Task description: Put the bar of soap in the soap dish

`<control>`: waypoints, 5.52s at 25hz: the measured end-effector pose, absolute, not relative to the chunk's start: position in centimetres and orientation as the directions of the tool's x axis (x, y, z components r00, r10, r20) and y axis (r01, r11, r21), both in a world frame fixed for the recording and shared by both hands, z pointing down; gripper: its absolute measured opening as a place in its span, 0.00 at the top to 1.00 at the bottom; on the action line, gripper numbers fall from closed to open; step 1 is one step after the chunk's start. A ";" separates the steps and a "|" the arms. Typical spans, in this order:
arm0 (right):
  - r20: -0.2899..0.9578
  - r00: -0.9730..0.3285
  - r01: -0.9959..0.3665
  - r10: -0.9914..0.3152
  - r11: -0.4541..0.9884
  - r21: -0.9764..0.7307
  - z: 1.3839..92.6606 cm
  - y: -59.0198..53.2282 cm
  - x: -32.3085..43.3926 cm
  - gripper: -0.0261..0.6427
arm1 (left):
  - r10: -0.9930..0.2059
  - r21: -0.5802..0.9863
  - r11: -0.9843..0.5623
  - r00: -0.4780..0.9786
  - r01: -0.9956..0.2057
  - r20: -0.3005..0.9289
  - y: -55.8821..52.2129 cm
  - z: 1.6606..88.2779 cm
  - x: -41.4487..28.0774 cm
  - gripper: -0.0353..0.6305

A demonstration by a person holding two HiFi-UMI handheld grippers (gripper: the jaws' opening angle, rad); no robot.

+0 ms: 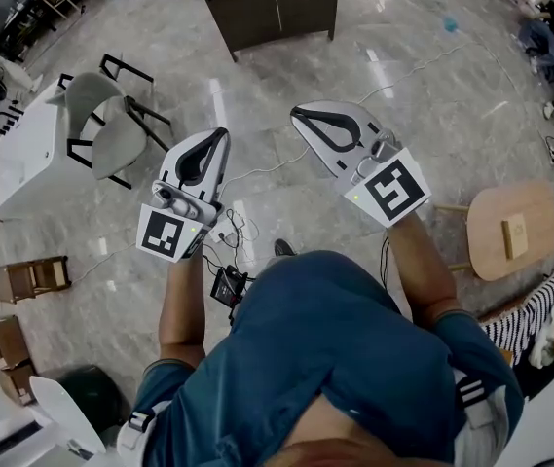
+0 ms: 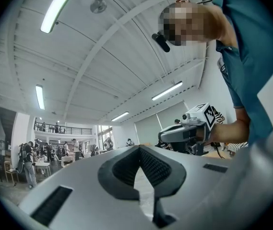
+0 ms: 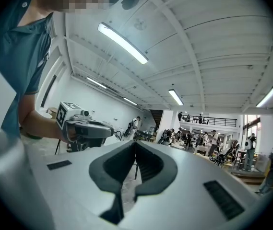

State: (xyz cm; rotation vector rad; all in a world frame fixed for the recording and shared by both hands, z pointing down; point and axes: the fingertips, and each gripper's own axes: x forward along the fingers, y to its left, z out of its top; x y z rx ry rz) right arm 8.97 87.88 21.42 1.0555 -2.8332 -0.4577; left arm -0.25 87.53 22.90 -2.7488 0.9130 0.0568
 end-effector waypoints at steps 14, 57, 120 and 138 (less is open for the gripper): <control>-0.022 -0.753 -0.636 -0.658 0.719 0.279 21.9 81.0 3.7 0.94 | -0.564 -0.200 -0.796 0.820 -0.572 -0.102 81.1 23.2 -5.3 0.94; 0.020 -0.759 -0.621 -0.651 0.732 0.280 23.8 48.2 4.9 0.94 | -0.558 -0.152 -0.808 0.823 -0.569 -0.108 48.1 25.0 -3.8 0.94; 0.074 -0.836 -0.523 -0.544 0.830 0.195 27.7 -1.1 9.7 0.94 | -0.647 -0.121 -0.752 0.760 -0.648 -0.053 -0.7 27.4 1.9 0.94; 0.090 -0.881 -0.446 -0.464 0.879 0.170 29.5 -13.0 8.3 0.94 | -0.708 -0.091 -0.701 0.705 -0.708 -0.031 -11.5 29.5 1.1 0.94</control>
